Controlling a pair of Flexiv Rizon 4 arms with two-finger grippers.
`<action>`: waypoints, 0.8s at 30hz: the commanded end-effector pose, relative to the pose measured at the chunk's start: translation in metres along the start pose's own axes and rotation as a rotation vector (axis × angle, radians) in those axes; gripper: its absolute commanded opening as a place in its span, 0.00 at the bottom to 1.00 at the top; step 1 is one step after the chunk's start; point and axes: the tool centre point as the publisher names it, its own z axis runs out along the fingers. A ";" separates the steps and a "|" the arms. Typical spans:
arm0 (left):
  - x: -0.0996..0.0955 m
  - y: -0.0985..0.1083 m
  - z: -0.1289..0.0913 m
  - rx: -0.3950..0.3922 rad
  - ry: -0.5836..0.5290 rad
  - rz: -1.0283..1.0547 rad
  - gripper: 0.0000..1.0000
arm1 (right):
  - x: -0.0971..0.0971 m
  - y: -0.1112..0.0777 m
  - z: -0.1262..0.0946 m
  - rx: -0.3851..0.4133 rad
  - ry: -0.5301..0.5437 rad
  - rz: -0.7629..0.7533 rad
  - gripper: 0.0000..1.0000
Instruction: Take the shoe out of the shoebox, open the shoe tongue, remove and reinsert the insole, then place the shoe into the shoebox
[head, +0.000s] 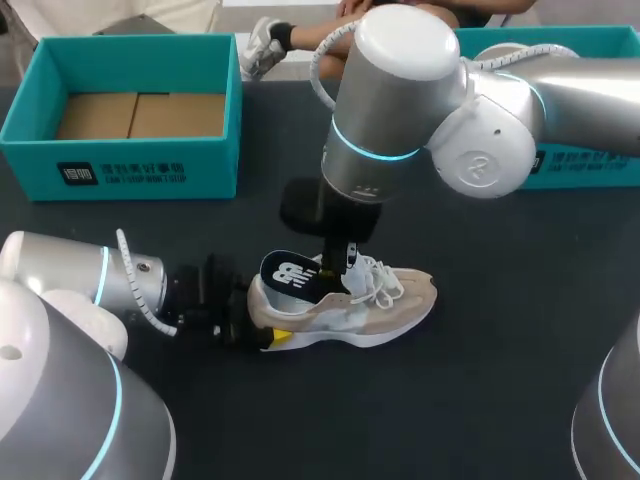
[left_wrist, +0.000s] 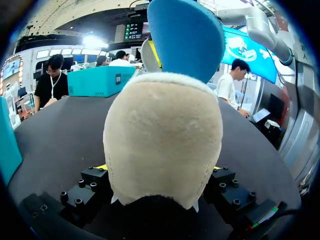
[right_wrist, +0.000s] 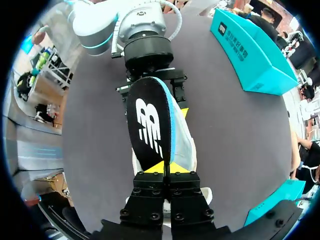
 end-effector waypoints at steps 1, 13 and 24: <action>0.000 0.008 0.004 -0.003 -0.002 -0.001 0.00 | -0.003 0.014 0.003 -0.003 0.024 -0.028 0.00; 0.000 0.008 0.004 -0.003 -0.002 -0.001 0.00 | -0.007 0.040 -0.003 -0.037 0.077 -0.102 0.00; 0.000 0.008 0.004 -0.003 -0.002 -0.001 0.00 | -0.004 0.044 0.004 -0.083 0.187 -0.095 0.33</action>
